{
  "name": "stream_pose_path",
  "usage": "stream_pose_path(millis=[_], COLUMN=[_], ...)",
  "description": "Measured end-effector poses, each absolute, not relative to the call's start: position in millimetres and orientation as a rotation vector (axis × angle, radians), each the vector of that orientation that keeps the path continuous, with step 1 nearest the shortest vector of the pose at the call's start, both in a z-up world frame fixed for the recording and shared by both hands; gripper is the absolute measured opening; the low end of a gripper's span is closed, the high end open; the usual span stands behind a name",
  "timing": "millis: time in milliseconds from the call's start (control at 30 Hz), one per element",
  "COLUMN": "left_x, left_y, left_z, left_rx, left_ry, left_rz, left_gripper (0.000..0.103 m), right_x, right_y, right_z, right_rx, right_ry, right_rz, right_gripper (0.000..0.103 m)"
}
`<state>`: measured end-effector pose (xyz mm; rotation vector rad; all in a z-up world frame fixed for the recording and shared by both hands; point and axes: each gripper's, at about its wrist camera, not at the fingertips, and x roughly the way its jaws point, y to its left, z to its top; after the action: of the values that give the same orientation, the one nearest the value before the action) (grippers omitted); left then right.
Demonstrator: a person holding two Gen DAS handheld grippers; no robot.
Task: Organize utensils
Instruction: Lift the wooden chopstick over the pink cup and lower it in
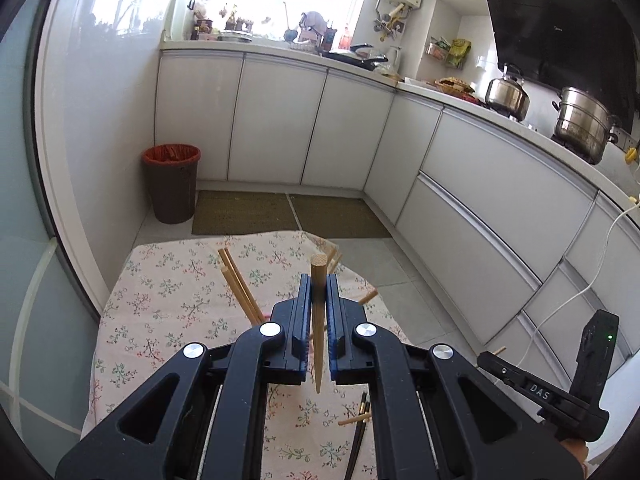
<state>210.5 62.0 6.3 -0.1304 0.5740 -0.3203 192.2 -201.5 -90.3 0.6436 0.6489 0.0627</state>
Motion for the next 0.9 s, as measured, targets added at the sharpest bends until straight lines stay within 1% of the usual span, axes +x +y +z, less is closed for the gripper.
stream_pose_path(millis=[167,367,600,767,867,900], left_x=[215,238,264,281,279,276], left_y=[63,66,69,76,84,87], left_z=[25,16,-12,-45,-49,-47], left_rx=[-0.128,-0.141,-0.147,-0.177,-0.199,-0.204], left_ry=[0.484,0.477,0.533,0.624,0.634,0.619], left_rz=[-0.237,-0.151,-0.101,-0.098,-0.093,-0.087], left_gripper=[0.006,0.006,0.006,0.008,0.013,0.018], right_x=[192,200,216,227,232,233], right_y=[-209,-208,-199,-189,-181,-178], right_z=[-57,-40,-37,-37,-32,-30], right_rx=[0.666,0.673,0.662,0.664,0.652,0.651], right_ry=[0.573,0.548,0.558,0.563,0.551,0.547], right_rz=[0.069,0.074,0.076,0.083,0.09,0.093], right_gripper=[0.006,0.006,0.006,0.006,0.006,0.006])
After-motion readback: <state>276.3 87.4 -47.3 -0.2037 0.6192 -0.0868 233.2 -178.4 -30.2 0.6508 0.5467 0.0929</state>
